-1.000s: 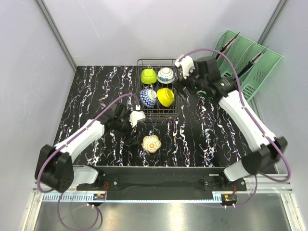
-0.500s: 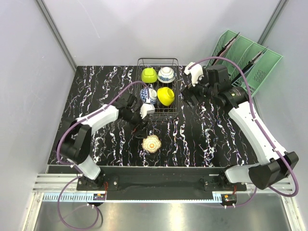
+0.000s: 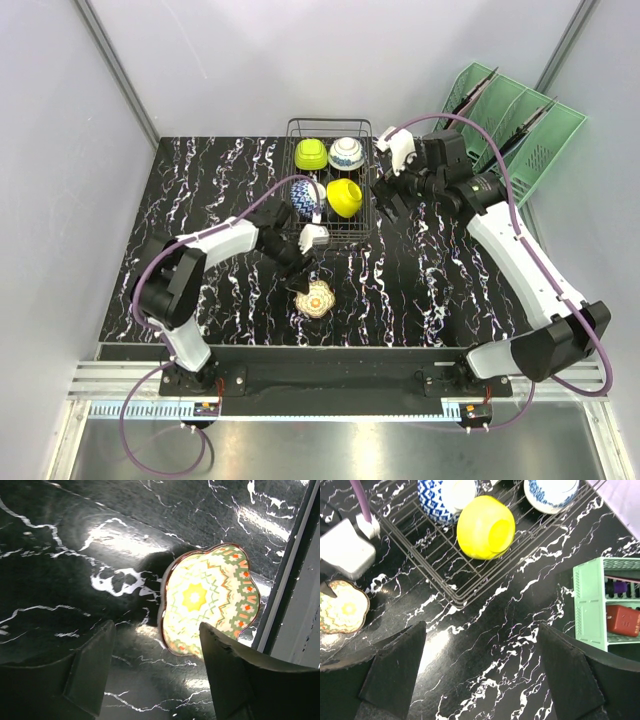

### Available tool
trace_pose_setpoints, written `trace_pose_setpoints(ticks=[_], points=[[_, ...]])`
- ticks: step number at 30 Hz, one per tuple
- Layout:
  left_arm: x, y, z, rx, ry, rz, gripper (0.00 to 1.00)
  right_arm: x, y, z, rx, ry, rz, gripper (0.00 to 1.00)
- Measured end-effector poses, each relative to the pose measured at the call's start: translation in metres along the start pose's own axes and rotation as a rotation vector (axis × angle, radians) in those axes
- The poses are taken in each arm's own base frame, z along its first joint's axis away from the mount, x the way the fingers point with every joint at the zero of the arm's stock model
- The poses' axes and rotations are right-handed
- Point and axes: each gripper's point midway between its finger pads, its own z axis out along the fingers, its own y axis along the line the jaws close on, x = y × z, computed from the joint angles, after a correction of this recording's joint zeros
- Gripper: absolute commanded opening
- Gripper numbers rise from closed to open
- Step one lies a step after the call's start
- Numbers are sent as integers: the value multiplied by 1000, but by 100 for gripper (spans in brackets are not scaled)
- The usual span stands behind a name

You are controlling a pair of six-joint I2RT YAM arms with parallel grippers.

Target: Load the bowls into the dish rack

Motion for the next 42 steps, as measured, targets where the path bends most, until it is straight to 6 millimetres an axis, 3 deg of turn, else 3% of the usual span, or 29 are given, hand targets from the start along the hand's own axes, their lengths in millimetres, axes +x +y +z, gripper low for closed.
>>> trace_pose_setpoints(ticks=[7, 11, 17, 28, 31, 39, 42], points=[[5, -7, 10, -9, 54, 28, 45, -7, -2, -3, 7, -18, -2, 100], [7, -8, 12, -16, 76, 38, 23, -7, -1, -3, 5, -19, 4, 100], [15, -7, 17, -19, 109, 23, 0, -8, 0, -4, -2, -23, 12, 100], [14, -11, 12, -6, 110, 30, 0, -12, 10, -4, -50, -42, 41, 100], [3, -17, -8, -3, 47, 35, 0, -15, 18, -5, -90, -57, 69, 100], [-66, -13, -122, -197, -289, 160, 0, -34, 59, -11, -366, -149, 296, 97], [-83, -26, -141, -214, -349, 230, 0, -38, 78, -4, -511, -154, 400, 97]])
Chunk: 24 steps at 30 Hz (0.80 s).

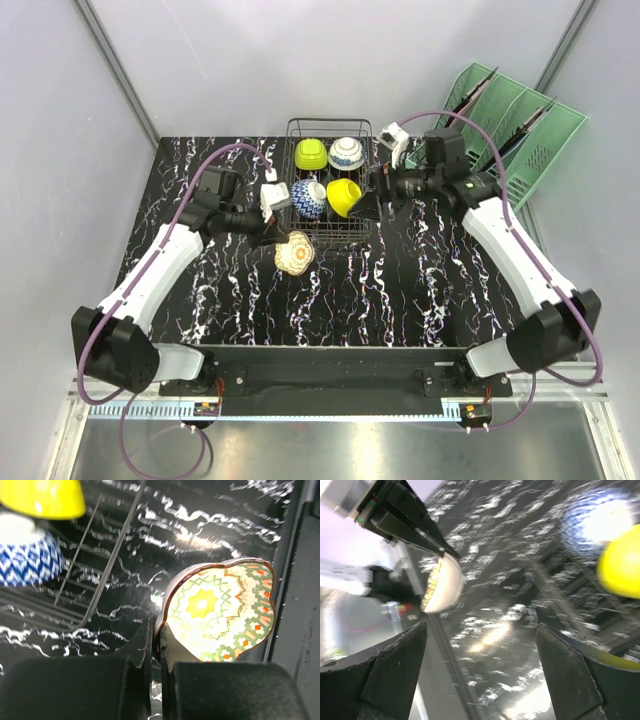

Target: Load the bowls into the dish rack

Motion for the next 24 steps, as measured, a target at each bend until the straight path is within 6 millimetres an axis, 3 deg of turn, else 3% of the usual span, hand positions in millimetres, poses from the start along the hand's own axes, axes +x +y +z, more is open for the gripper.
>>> trace_pose_setpoints(ticks=[5, 9, 19, 24], points=[[-4, -5, 1, 24, -11, 2, 0, 16, 0, 30, -164, 56, 195, 96], [-3, -3, 4, 25, -8, -8, 0, 24, 1, 44, -252, 82, 305, 96], [-4, 0, 15, 28, -3, -9, 0, 50, 37, 77, -408, 192, 349, 96], [-5, 1, 16, 25, -5, -14, 0, 65, 39, 91, -429, 239, 374, 96]])
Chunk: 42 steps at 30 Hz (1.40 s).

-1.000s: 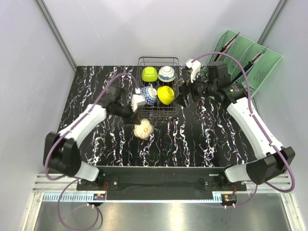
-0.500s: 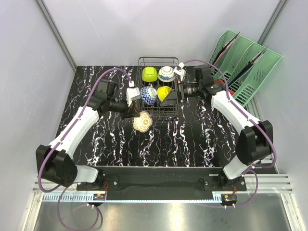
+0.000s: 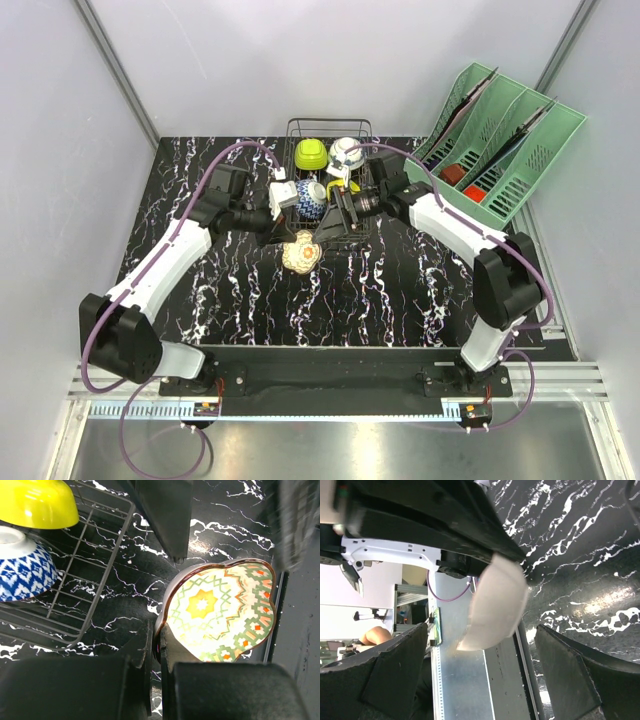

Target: Load the bowls into the dish rack

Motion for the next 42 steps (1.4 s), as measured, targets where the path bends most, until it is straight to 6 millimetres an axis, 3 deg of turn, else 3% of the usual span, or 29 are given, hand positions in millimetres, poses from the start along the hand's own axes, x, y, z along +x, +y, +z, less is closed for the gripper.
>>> trace_pose_setpoints(ticks=[15, 25, 29, 30, 36, 37, 39, 40, 42], points=[[-4, 1, 1, -7, -12, -9, 0, 14, -6, 22, -34, 66, 30, 92], [-6, 1, 2, -6, -18, -2, 0, 7, -4, 24, -44, 63, 8, 86], [-7, 0, 3, -3, -20, 0, 0, 6, -7, 26, -44, 65, 7, 76], [-7, 0, 3, -2, -20, 0, 0, 6, -8, 26, -44, 66, 9, 65], [-8, -2, 3, 2, -24, 0, 0, 7, -15, 26, -18, 67, 36, 40], [-8, -2, 2, -2, -22, -1, 0, 8, -16, 27, -17, 70, 47, 30], [-8, -2, 2, -2, -20, -4, 0, 10, -16, 27, -24, 76, 59, 21], [-7, -2, 2, -2, -19, -6, 0, 10, -16, 27, -29, 79, 61, 10], [-7, -3, 3, -1, -18, -8, 0, 11, -16, 27, -34, 82, 65, 2]])
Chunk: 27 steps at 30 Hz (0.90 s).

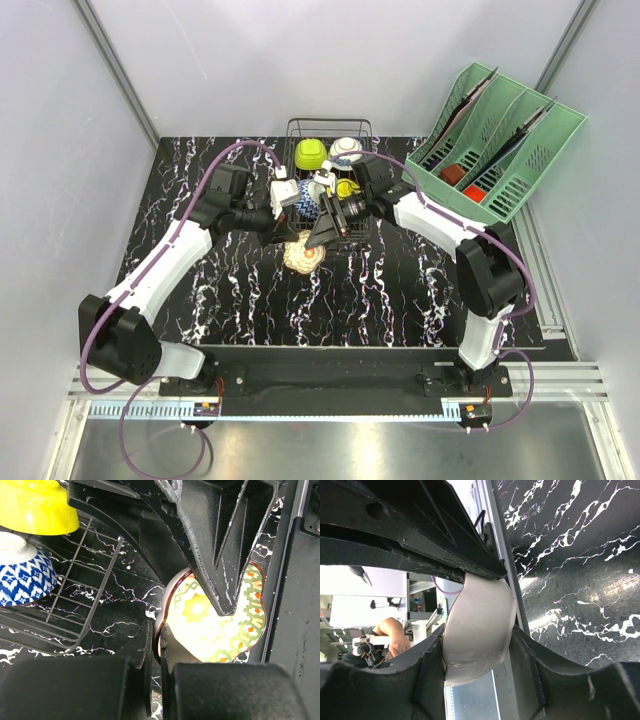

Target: Load the bowls into the dish rack

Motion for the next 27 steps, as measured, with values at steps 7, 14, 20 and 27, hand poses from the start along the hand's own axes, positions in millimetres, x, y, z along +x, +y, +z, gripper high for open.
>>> trace_pose_setpoints(ticks=[7, 14, 20, 27], points=[[2, -2, 0, 3, 7, -16, 0, 3, 0, 2, -32, 20, 24, 64], [-1, -1, 1, 2, -4, -1, 0, 9, 19, -1, -147, 68, 23, 83], [-6, -4, -3, -2, -18, 13, 0, 8, 26, -3, -187, 76, 27, 79], [-18, -3, -11, -39, -60, 68, 0, -3, 31, -11, -230, 59, 36, 73]])
